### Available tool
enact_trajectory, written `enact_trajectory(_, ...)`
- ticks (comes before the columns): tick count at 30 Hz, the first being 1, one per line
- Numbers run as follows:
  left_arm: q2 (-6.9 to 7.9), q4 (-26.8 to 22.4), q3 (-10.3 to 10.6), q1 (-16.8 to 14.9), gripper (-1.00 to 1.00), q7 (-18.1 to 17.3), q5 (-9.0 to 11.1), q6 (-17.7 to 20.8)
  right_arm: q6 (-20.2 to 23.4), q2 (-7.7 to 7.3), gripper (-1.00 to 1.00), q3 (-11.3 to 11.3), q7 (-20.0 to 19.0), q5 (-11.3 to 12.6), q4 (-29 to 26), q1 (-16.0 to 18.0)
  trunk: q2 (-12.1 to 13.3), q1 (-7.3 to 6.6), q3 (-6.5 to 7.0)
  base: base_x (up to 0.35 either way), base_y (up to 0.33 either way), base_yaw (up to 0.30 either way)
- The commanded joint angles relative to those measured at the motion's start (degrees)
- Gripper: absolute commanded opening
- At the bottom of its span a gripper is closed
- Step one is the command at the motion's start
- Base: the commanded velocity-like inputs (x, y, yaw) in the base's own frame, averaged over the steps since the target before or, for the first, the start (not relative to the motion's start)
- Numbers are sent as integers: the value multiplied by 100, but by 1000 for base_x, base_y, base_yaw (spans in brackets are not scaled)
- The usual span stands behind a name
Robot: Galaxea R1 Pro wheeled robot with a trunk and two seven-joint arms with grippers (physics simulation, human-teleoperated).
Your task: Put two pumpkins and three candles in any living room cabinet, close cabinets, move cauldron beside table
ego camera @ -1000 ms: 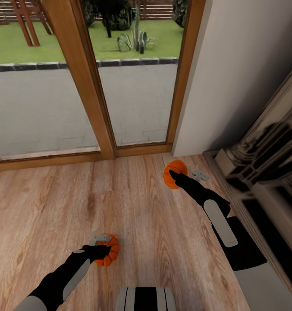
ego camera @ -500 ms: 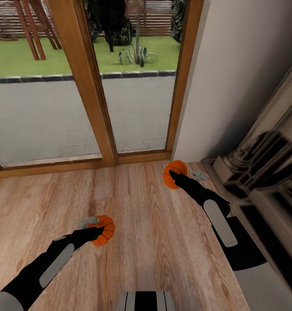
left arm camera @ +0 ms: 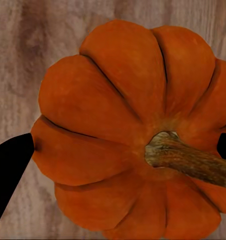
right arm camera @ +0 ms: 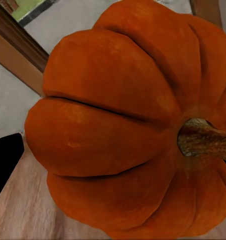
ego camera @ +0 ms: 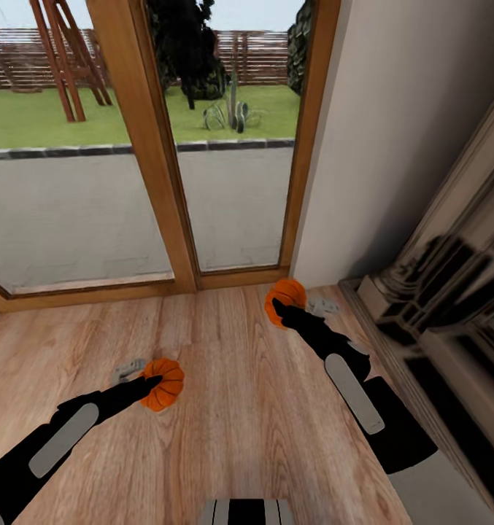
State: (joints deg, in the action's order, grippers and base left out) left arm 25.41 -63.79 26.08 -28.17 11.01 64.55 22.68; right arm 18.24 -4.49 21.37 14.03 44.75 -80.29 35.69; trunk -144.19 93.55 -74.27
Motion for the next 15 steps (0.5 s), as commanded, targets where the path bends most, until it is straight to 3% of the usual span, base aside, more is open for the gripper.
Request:
enact_trajectory(1,7,10,18,-4,-100,49,78,-1,-28,-7,-100,34,53,47,-7,2,0,-3,18,0,0,0)
enact_trajectory(6,16,241,11,-4,-100,42,84,0,-95,-16,-100,68,49,46,-7,-9,6,-16,129,-5,0,0)
enact_trajectory(15,26,417,2,-4,-100,16,110,-9,-101,-17,-100,69,33,44,-4,-18,18,-39,328,-256,144,0)
